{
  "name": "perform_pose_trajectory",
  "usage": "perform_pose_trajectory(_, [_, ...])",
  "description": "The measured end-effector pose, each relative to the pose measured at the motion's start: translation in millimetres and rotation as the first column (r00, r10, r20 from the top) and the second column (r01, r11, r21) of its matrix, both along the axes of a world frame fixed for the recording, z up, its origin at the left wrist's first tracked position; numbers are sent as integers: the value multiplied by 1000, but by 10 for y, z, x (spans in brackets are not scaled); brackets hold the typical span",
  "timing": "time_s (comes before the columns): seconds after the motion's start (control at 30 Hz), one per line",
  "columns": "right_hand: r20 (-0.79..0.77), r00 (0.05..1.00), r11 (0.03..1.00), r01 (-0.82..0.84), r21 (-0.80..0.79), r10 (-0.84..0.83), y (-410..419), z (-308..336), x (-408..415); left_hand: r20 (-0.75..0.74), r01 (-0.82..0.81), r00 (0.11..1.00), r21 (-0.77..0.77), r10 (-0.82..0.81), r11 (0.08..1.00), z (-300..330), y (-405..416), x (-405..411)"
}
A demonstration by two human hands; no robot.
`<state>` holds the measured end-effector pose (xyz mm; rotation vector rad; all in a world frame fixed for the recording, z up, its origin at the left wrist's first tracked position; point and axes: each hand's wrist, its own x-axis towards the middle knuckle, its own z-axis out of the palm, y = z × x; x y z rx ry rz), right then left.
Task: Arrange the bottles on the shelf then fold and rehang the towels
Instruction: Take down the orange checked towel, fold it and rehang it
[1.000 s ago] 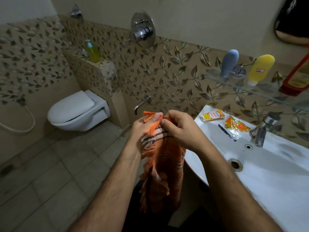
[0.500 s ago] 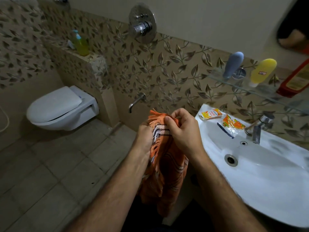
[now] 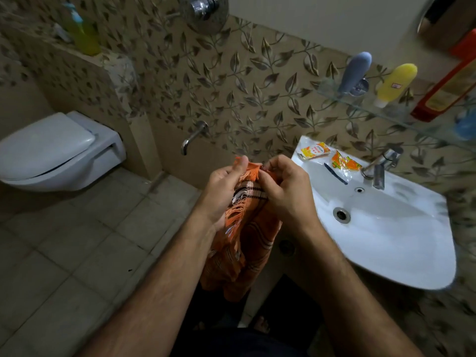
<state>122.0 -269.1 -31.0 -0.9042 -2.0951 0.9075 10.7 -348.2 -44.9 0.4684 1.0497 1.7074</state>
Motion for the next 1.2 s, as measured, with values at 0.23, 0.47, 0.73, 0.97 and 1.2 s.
perform_pose_trajectory(0.23, [-54,998,999,42,-18,-43,-79,30,8,-136,93,988,128,-75,987,14,-111,5])
perform_pose_trajectory(0.47, [-55,998,999,-25,-44,23,-118,30,37,-281,-107,954,6,104,994,10,-42,41])
perform_pose_trajectory(0.73, [-113,918,807,-389,-445,380,200,105,198,-769,-167,624,43,139,985,383,-52,-162])
perform_pose_trajectory(0.97, [-264,807,618,-578,-532,528,339,41,118,-948,-177,280,106,153,979,620,31,-203])
perform_pose_trajectory(1.2, [-250,818,637,-565,-524,519,373,-20,86,-958,-272,249,71,141,960,689,113,-170])
